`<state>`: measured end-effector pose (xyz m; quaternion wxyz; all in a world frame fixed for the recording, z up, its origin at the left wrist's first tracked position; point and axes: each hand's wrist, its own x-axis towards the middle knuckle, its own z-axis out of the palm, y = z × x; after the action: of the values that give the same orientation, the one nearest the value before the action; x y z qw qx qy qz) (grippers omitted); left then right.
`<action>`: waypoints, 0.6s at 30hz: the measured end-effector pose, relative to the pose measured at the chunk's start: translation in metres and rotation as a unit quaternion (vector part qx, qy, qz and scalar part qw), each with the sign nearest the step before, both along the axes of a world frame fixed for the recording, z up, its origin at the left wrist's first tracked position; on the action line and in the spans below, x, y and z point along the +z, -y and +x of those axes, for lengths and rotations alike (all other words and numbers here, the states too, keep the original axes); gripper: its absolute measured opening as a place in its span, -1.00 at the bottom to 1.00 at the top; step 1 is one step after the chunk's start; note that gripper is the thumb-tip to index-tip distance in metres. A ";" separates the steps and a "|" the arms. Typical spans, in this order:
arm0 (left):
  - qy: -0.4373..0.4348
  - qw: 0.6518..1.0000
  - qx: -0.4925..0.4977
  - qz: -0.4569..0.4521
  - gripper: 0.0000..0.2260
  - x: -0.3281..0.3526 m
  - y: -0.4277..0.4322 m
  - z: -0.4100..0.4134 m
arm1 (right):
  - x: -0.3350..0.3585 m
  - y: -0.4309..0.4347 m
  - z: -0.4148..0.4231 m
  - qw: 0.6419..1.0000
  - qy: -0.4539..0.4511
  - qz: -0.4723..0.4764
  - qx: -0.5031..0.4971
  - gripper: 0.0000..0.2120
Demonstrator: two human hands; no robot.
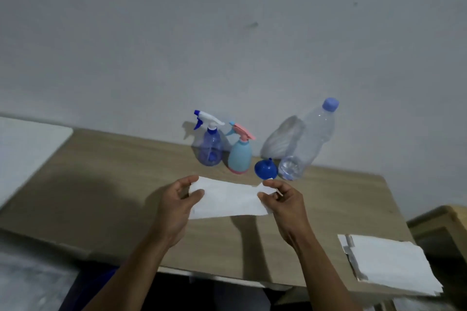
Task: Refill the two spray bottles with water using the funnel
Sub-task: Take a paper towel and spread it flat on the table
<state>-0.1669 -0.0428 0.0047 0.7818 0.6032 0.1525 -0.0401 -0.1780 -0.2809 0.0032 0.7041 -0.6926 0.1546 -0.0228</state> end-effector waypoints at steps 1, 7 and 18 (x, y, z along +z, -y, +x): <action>-0.004 1.000 -0.004 0.017 -0.69 -0.003 -0.012 0.003 | -0.004 -0.012 0.005 1.000 -0.004 -0.019 0.011 -0.76; -0.049 0.994 -0.072 0.072 -0.57 -0.025 -0.079 0.032 | -0.028 -0.071 0.042 0.996 -0.033 -0.071 0.041 -0.76; -0.067 0.987 -0.031 0.145 -0.84 -0.068 -0.125 0.071 | -0.046 -0.112 0.086 0.995 -0.062 -0.069 0.033 -0.71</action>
<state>-0.0957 0.0820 -0.0629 0.6725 0.7107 0.1896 -0.0824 -0.0917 -0.1688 -0.0426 0.6445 -0.7441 0.1729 0.0325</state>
